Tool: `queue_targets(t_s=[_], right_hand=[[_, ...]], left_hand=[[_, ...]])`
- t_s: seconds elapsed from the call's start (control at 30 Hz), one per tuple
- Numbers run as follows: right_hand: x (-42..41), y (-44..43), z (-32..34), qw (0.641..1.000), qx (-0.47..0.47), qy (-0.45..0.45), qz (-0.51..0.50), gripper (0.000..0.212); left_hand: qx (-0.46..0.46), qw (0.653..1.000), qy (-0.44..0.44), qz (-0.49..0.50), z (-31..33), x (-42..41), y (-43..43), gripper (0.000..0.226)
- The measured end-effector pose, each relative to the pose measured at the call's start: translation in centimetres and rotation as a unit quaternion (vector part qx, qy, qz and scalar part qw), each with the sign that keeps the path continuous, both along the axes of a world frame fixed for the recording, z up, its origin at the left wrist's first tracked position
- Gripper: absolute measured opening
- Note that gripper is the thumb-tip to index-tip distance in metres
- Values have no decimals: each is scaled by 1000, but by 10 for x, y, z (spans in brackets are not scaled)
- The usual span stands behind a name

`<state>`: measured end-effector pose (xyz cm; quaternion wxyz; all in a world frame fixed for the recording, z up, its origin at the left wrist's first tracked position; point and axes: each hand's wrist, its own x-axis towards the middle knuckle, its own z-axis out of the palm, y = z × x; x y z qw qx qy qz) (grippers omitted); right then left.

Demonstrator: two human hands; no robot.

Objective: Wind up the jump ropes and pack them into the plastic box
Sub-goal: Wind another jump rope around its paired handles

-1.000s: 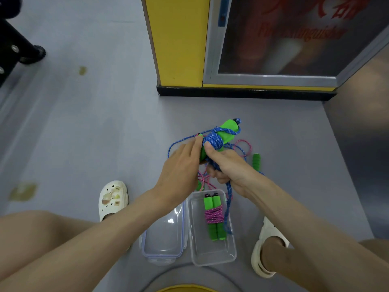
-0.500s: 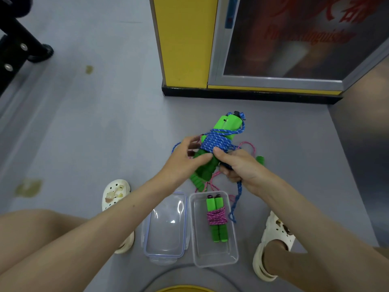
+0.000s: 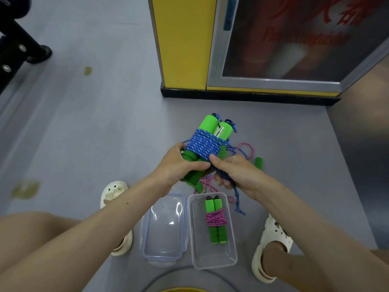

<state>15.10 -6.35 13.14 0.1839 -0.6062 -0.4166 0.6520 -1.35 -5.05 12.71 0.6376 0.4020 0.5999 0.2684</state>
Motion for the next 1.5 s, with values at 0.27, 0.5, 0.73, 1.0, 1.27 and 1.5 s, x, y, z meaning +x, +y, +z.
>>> queue_targets(t_s=[0.27,0.5,0.73,1.0,1.27,1.5], right_hand=[[0,1,2,1000,-14,-14,7,22],[-2,2,0,999,-34,-29,0,31],[7,10,5,987,-119,98,-56,29],[10,11,8,969,-171,113,-140,72],[9,12,4,979,-71,-16,-192,38],[15,10,10,997,19,-54,-58,32]], left_hand=[[107,982,153,-11,-5,-2,4,52],[294,843,427,-144,-10,1,-4,40],[471,675,536,-188,-17,-3,-9,67],[585,589,528,-177,-29,-2,-9,48],[578,612,502,-199,-37,2,-11,46],[121,978,107,-135,-5,-6,-2,55]])
